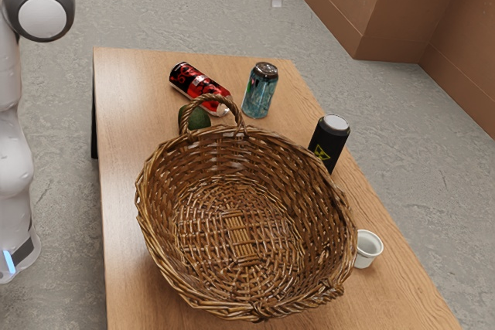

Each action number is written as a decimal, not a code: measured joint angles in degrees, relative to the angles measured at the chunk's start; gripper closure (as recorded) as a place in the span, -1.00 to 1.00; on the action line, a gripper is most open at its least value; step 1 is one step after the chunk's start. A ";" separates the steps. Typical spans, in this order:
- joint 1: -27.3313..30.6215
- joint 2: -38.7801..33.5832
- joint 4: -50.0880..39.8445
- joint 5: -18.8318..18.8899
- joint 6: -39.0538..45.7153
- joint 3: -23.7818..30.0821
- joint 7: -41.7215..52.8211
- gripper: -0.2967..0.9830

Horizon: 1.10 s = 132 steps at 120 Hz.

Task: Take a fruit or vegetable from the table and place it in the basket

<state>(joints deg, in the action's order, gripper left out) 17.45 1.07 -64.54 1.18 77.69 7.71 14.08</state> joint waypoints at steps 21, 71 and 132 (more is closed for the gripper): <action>-3.75 2.02 -1.40 -0.02 -0.48 0.39 0.85 -0.54; -6.95 6.67 -6.50 3.33 -6.94 -0.09 -24.23 -0.54; -7.11 -18.57 -46.36 0.90 11.36 -3.66 -61.54 -0.54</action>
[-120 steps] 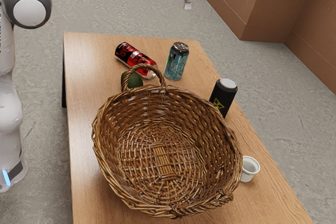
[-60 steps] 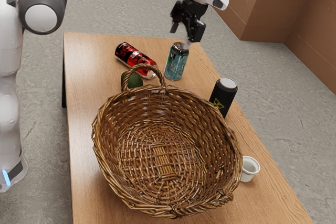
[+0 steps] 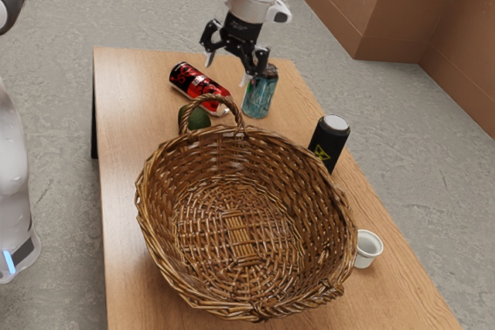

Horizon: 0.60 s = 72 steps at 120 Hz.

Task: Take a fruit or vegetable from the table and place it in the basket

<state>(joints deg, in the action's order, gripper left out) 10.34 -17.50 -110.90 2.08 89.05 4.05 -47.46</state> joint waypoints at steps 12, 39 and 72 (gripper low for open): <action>-0.06 -3.37 -6.51 -1.96 2.26 0.53 -6.29 -0.54; 0.07 -3.53 -14.01 -5.04 8.30 0.29 -17.20 -0.54; 0.11 -3.19 -21.36 -7.61 18.54 0.65 -26.27 -0.53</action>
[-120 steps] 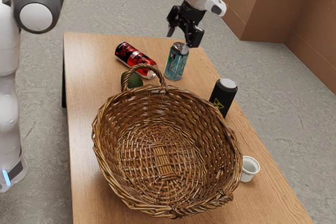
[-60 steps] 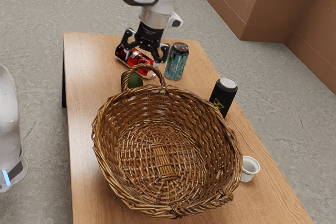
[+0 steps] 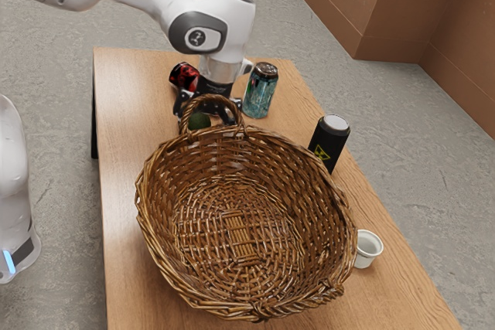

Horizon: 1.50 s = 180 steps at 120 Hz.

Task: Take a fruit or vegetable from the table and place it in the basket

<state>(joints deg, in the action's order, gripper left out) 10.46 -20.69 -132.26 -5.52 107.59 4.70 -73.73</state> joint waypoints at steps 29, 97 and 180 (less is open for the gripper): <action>0.05 1.96 -2.67 1.24 6.46 0.29 -5.52 -0.53; -0.67 7.42 -5.37 -0.70 13.45 0.48 -12.65 -0.53; -0.06 4.31 -3.56 -2.16 8.10 -0.14 -15.83 0.31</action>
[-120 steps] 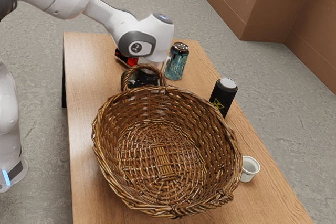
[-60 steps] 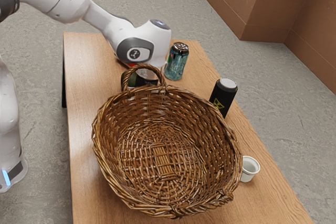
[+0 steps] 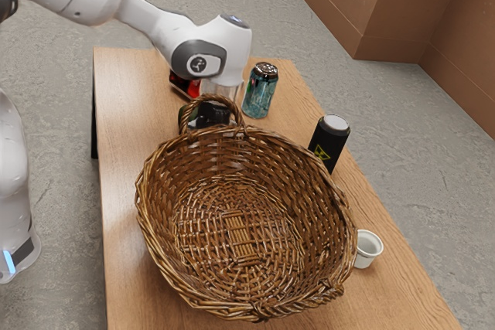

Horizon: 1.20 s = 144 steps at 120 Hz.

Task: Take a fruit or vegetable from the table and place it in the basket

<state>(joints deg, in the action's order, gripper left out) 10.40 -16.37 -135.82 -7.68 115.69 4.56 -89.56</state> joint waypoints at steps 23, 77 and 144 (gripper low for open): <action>1.29 -0.70 13.53 2.02 -9.85 -5.38 -0.23 0.29; 0.28 4.80 36.54 3.12 -29.69 20.76 -0.77 0.29; -2.14 11.91 48.08 8.64 -28.16 10.59 15.89 -0.49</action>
<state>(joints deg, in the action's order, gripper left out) 8.26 -4.46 -87.75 0.95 87.53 15.16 -73.68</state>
